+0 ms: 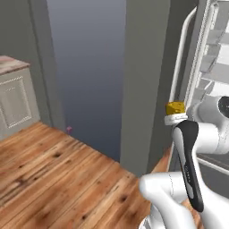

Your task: Take the cheese, chicken drumstick, and lemon from the fridge and place them on the plate on the dining counter to create an appetizer plate.

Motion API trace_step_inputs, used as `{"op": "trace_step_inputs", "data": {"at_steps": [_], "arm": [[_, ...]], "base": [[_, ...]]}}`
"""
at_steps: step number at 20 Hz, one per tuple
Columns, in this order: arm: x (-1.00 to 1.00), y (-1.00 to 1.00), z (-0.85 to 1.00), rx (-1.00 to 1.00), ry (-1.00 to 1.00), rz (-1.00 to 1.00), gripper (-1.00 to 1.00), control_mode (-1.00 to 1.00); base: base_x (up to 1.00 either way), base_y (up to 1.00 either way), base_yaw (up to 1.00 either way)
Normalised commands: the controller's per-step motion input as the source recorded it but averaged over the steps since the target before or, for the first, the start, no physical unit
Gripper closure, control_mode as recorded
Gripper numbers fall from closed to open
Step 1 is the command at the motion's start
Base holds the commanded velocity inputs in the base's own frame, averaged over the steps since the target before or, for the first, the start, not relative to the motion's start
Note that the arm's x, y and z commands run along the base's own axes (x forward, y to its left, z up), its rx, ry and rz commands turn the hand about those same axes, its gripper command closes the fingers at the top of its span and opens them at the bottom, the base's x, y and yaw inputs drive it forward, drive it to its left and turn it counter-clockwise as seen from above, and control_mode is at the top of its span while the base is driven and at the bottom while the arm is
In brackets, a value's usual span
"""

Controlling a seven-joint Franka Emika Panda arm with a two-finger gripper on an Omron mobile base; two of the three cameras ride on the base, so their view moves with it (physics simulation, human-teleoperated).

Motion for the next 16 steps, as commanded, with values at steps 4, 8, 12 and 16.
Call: {"op": "trace_step_inputs", "data": {"at_steps": [4,8,12,16], "arm": [[0.00,0.00,0.00,0.00,0.00,0.00,1.00,1.00],[0.00,0.00,0.00,0.00,0.00,0.00,1.00,1.00],[0.00,0.00,0.00,0.00,0.00,0.00,1.00,1.00],[0.00,0.00,0.00,0.00,0.00,0.00,1.00,1.00]], "base": [[0.00,0.00,0.66],[0.00,0.00,0.65],[0.06,0.00,0.62],[0.41,0.00,0.56]]}}
